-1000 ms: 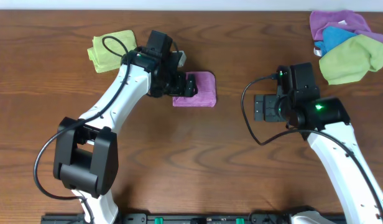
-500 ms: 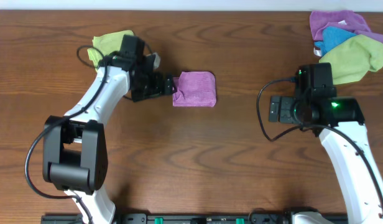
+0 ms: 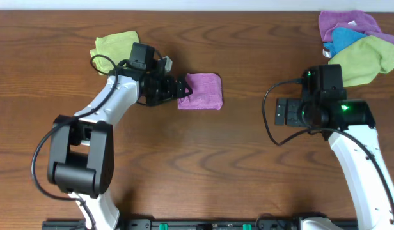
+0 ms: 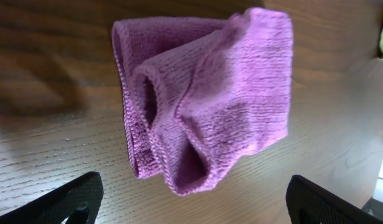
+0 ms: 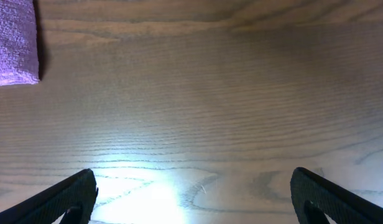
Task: Fold the cloth
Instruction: 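Retract the right gripper and grasp the folded pink cloth with the left gripper, then carry the folded pink cloth left onto the yellow-green cloth with the left gripper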
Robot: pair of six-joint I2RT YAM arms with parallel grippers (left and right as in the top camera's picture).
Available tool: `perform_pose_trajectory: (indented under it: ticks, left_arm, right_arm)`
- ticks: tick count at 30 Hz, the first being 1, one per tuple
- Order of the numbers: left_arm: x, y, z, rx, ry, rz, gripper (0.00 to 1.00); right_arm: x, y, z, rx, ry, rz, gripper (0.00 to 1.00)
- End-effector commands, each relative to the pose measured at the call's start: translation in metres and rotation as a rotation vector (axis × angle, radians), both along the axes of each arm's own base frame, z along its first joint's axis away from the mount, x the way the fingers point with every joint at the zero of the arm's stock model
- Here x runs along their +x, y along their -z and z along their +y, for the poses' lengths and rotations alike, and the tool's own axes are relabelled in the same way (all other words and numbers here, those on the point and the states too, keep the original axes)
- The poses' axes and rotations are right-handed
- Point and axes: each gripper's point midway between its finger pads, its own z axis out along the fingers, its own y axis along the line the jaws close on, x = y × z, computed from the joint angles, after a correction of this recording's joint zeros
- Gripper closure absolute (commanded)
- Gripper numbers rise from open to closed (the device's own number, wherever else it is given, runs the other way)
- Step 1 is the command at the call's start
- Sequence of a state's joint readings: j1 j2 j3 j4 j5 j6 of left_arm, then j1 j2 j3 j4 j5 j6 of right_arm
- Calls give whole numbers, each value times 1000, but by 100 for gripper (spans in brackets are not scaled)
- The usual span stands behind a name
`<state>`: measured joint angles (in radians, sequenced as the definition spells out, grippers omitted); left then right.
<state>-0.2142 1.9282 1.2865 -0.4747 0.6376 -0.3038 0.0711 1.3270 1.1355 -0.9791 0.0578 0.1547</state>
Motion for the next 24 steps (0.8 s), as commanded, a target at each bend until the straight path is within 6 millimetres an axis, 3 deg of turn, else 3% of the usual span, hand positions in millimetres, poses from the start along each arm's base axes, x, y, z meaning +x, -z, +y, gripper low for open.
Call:
perform_pose_trajectory:
  ticks: [1,6,18,24]
  left_arm:
    - [-7,25,-1,-7,-6,83,5]
    - [-9,43,-1,1,-7,120,5]
    - [0,49,-6,-10,-30,105,5]
    - [-8,66,-25,-67,-20,172,5]
  right_arm:
    - [-2,-2,0,4,-11,-5,1]
    - [-3,-1,0,1,-18,-1,1]
    - [-3,-1,2,11,-23,-2,1]
    - [-3,-1,2,11,-23,-2,1]
